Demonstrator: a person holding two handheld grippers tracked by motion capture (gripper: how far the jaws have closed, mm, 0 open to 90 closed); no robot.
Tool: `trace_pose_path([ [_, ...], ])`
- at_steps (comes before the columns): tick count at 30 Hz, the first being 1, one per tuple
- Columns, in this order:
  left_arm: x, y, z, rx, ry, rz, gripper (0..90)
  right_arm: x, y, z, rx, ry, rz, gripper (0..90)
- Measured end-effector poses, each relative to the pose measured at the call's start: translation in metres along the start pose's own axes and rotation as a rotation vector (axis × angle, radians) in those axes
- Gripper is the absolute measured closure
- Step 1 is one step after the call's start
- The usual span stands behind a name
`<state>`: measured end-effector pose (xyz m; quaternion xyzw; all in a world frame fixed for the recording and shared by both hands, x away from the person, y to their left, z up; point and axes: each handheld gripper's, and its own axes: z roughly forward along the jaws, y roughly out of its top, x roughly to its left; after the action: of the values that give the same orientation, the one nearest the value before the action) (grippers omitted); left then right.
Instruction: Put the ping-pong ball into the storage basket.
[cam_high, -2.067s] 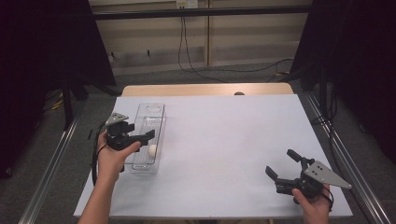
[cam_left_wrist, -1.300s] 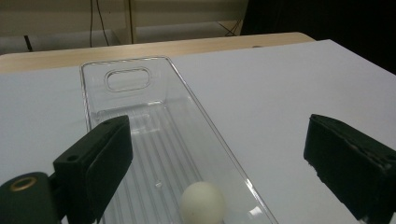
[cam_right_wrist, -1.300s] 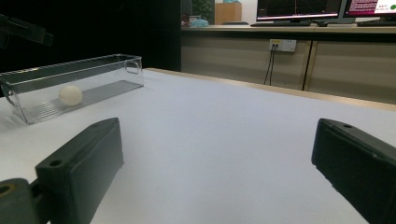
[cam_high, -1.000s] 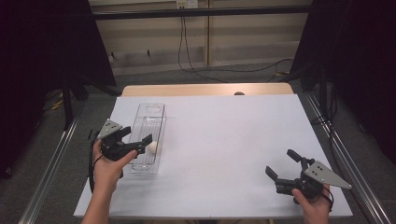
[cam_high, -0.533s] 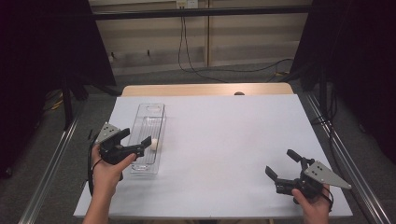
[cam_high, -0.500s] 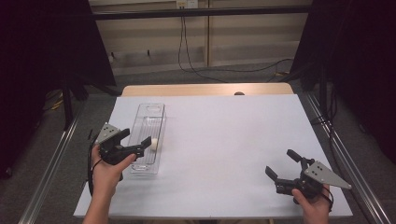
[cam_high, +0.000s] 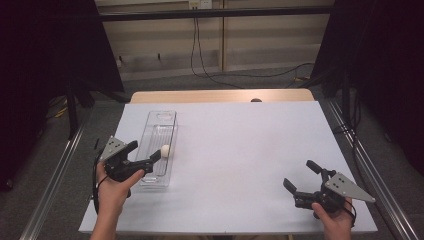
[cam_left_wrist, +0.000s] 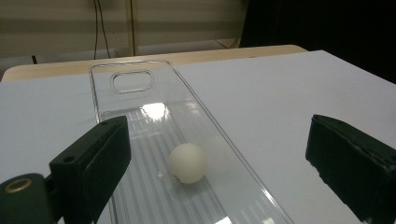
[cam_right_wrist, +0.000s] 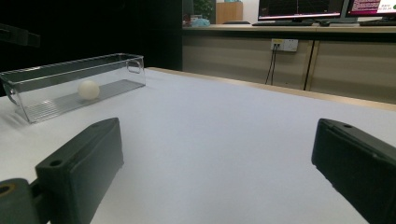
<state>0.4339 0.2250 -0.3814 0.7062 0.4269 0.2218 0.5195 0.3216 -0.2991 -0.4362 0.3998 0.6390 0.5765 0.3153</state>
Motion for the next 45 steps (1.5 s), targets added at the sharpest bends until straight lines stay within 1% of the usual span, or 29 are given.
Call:
trace_pose_path([
  [2,0.0,-0.001,0.0,-0.002,-0.005,0.003,6.9,0.0,0.0,0.0,-0.001,-0.001,-0.001,1.8],
  [5,-0.001,-0.002,-0.001,-0.001,0.007,0.011,6.9,0.0,0.0,0.0,-0.001,0.0,-0.002,1.8],
  [8,-0.002,-0.002,0.0,-0.009,-0.002,0.01,6.9,0.0,0.0,0.0,0.0,-0.001,-0.001,1.8],
  [9,-0.002,-0.002,-0.001,-0.009,0.003,0.012,6.9,-0.001,0.0,0.0,-0.003,-0.002,-0.007,1.8],
  [11,-0.004,-0.003,-0.001,-0.015,-0.002,0.012,6.9,-0.001,0.0,0.0,-0.003,0.0,-0.005,1.8],
  [12,-0.004,-0.003,-0.001,-0.015,0.004,0.015,6.9,-0.001,0.0,0.0,-0.004,-0.001,-0.002,1.8],
  [13,-0.004,-0.004,-0.001,-0.016,-0.003,0.017,6.9,-0.001,0.0,0.0,-0.005,-0.001,-0.002,1.8],
  [14,-0.005,-0.004,-0.001,-0.014,0.006,0.018,6.9,-0.001,0.0,0.0,-0.005,-0.002,-0.003,1.7],
  [17,-0.004,-0.007,-0.001,-0.018,0.001,0.016,6.9,-0.001,0.0,0.0,-0.002,-0.003,-0.008,1.8],
  [18,-0.004,-0.008,-0.002,-0.015,0.01,0.017,6.9,-0.001,0.0,0.0,-0.001,0.001,-0.011,1.8],
  [21,-0.002,-0.01,-0.004,-0.03,0.01,0.01,6.9,0.0,0.0,0.0,-0.003,-0.002,-0.005,1.7],
  [24,-0.003,-0.012,-0.005,-0.038,0.008,0.012,6.9,0.0,0.0,0.0,-0.003,-0.001,-0.005,1.8],
  [25,-0.003,-0.012,-0.005,-0.037,0.011,0.018,6.9,-0.001,0.0,0.0,-0.002,0.004,-0.01,1.8],
  [26,-0.004,-0.013,-0.005,-0.042,0.013,0.02,6.9,-0.001,0.0,0.0,-0.002,-0.001,-0.007,1.8],
  [29,-0.006,-0.015,-0.005,-0.047,0.01,0.025,6.8,-0.001,0.0,0.0,-0.002,-0.001,-0.006,1.8],
  [30,-0.007,-0.016,-0.004,-0.048,0.003,0.026,6.6,0.0,0.0,0.0,-0.002,-0.002,-0.003,1.8],
  [32,-0.009,-0.017,-0.005,-0.052,0.004,0.024,6.6,0.0,0.0,0.0,-0.003,0.007,-0.003,1.8],
  [33,-0.009,-0.018,-0.005,-0.053,0.001,0.024,6.6,0.0,0.0,0.0,-0.003,0.006,-0.004,1.8],
  [34,-0.009,-0.019,-0.005,-0.053,0.008,0.025,6.6,0.0,0.0,0.0,-0.002,0.001,-0.001,1.8],
  [35,-0.009,-0.02,-0.005,-0.061,0.003,0.021,6.5,0.0,0.0,0.0,0.0,0.001,-0.002,1.8],
  [36,-0.008,-0.02,-0.005,-0.058,-0.002,0.022,6.5,0.0,0.0,0.0,-0.001,0.001,-0.002,1.8],
  [37,-0.009,-0.022,-0.006,-0.055,0.009,0.023,6.4,0.0,0.0,0.0,-0.002,0.005,-0.001,1.7],
  [40,-0.009,-0.024,-0.006,-0.057,0.008,0.026,6.3,0.0,0.0,0.0,-0.001,0.002,-0.003,1.8],
  [41,-0.009,-0.024,-0.006,-0.061,0.002,0.026,6.3,0.0,0.0,0.0,0.0,0.003,-0.004,1.8],
  [42,-0.01,-0.025,-0.007,-0.062,0.01,0.024,6.3,0.0,0.0,0.0,0.0,0.003,-0.003,1.8],
  [45,-0.01,-0.026,-0.007,-0.073,-0.003,0.021,5.9,0.0,0.0,0.0,-0.004,0.009,-0.005,1.8],
])
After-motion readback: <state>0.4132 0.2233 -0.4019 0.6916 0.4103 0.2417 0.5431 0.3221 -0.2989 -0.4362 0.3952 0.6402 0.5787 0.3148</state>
